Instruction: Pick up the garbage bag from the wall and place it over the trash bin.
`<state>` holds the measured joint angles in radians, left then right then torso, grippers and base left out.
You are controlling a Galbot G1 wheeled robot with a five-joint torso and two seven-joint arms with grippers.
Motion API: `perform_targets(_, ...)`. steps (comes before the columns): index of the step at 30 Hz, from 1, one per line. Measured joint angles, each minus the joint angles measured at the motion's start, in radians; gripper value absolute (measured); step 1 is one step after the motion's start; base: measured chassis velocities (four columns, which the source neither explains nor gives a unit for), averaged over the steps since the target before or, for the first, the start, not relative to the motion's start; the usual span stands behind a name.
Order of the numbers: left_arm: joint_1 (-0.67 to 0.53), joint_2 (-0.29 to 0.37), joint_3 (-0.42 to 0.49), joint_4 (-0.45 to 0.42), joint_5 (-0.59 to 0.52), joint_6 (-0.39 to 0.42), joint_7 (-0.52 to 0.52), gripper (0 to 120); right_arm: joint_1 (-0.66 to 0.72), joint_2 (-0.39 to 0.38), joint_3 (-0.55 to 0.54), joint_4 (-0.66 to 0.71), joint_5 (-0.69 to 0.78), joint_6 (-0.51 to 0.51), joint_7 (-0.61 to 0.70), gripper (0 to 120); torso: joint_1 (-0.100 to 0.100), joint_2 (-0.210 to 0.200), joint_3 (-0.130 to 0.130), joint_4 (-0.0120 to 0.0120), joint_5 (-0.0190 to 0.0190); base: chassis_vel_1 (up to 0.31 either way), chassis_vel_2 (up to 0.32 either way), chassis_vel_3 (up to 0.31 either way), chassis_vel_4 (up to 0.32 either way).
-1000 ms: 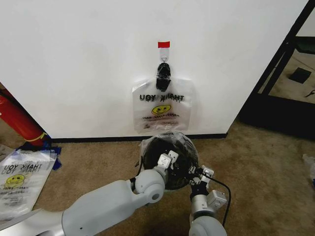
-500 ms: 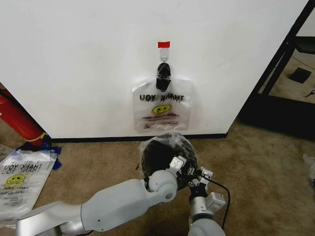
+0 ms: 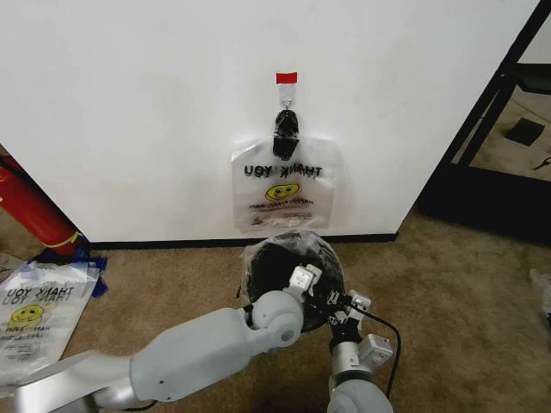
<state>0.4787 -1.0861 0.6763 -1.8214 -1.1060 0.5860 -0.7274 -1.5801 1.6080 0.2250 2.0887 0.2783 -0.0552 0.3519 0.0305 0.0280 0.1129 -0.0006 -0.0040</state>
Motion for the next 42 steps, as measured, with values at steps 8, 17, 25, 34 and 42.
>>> perform_targets(8, 0.027, -0.002, -0.03, 0.026, 0.074, -0.132, 0.09, 0, -0.008, 0.0, -0.007, 0.001, 0.007, -0.002, 0.0, 0, 0.0, 0.0, 0.0, -0.0004, 0.0, 0.0, 0.0, 0.0, 0.0)
perform_targets(17, 0.052, -0.04, -0.039, 0.062, 0.095, -0.222, 0.182, 0, -0.025, 0.0, -0.009, 0.017, 0.005, -0.005, 0.0, 0, 0.0, 0.0, 0.0, -0.0004, 0.0, 0.0, 0.0, 0.0, 0.0)
perform_targets(25, 0.045, 0.072, -0.06, -0.045, 0.102, -0.157, 0.164, 0, -0.002, 0.0, 0.006, 0.008, 0.032, -0.02, 0.018, 0, 0.0, 0.0, 0.0, -0.0002, 0.0001, 0.0, 0.0, 0.0, 0.0)
perform_targets(34, 0.11, 0.197, -0.132, -0.236, 0.098, -0.146, 0.213, 0, 0.061, -0.005, 0.03, -0.025, 0.173, -0.082, 0.062, 0, 0.0, 0.0, 0.0, -0.0002, -0.0001, 0.0, 0.0, 0.0, 0.0)
perform_targets(42, 0.241, 0.263, -0.261, -0.364, 0.124, -0.235, 0.264, 0, 0.093, -0.027, 0.034, -0.03, 0.303, -0.168, 0.109, 0, 0.0, 0.0, 0.0, 0.0, 0.0, 0.0, 0.0, 0.0, 0.0)
